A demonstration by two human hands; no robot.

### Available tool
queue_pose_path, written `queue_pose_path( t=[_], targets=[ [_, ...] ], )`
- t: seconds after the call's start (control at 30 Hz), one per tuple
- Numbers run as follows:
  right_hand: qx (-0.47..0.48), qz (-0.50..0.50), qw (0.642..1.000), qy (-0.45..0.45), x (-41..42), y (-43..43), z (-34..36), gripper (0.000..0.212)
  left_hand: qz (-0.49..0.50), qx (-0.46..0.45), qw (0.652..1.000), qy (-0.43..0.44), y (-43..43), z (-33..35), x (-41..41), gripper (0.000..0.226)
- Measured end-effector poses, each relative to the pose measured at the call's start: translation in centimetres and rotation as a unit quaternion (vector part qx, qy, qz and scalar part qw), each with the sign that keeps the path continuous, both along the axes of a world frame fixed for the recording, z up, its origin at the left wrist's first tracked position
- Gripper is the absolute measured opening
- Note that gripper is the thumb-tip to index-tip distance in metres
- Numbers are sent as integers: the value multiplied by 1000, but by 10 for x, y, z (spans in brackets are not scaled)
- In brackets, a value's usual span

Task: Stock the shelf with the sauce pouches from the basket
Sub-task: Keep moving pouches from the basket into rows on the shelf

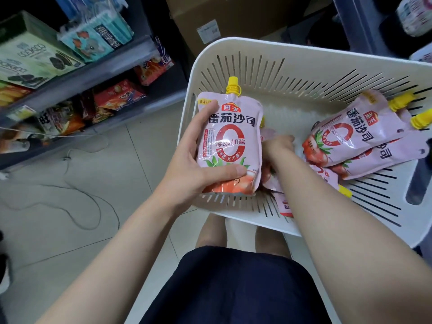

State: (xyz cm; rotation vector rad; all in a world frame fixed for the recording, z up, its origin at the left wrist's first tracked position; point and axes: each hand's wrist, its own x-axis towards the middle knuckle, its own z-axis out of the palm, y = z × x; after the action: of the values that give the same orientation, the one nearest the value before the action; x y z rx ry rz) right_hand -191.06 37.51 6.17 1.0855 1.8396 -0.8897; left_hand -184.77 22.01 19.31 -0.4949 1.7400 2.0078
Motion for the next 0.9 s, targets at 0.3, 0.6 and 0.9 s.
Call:
queue_pose_path(
  t=[0.3, 0.6, 0.9],
  targets=[
    [-161, 151, 975, -3, 7, -10, -11, 76, -58, 29, 997, 34, -32, 11, -10, 99],
    [-186, 256, 931, 184, 27, -21, 17, 66, -65, 19, 997, 27, -39, 13, -16, 100],
    [-145, 203, 908, 336, 21, -11, 39, 52, -6, 5, 1000, 18, -42, 39, -16, 96]
  ],
)
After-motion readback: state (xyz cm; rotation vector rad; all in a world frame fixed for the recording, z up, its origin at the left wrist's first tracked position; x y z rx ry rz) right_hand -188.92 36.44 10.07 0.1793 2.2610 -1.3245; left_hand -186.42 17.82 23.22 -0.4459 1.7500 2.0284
